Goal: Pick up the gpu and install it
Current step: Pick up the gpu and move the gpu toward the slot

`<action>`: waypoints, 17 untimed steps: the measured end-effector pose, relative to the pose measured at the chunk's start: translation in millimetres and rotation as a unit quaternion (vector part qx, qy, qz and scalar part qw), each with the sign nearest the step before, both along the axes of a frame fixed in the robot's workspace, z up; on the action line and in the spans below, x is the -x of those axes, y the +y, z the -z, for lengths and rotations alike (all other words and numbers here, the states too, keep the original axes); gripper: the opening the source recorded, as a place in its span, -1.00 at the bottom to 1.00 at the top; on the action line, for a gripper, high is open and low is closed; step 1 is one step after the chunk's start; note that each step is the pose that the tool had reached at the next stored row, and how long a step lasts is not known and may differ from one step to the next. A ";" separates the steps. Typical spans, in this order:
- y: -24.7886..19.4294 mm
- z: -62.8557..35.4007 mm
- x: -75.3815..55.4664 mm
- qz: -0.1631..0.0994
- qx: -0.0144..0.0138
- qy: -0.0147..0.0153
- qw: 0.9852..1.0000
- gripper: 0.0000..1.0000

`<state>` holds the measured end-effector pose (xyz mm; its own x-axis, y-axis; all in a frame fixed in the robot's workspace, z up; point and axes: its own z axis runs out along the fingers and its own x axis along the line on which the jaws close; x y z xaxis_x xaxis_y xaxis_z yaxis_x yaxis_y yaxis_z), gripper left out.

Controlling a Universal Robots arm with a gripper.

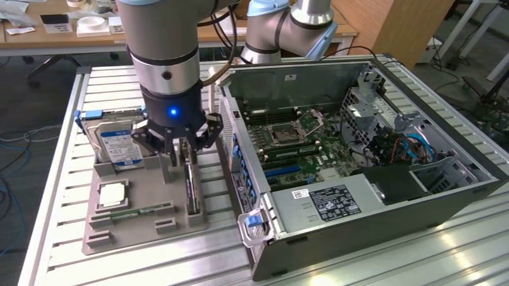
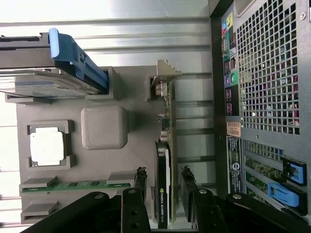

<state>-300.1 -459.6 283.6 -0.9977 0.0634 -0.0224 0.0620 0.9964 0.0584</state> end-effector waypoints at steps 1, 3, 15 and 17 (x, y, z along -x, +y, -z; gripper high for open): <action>0.0 0.3 0.0 0.000 0.000 0.000 1.000 -0.17; 0.0 1.4 0.0 0.000 0.000 0.000 1.000 -0.17; 0.0 3.7 0.0 0.000 0.000 0.000 1.000 -0.17; 0.0 4.9 0.0 0.000 0.000 0.000 1.000 -0.17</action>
<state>-300.1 -459.6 278.7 -0.9977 0.0634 -0.0226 0.0620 0.9964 0.0586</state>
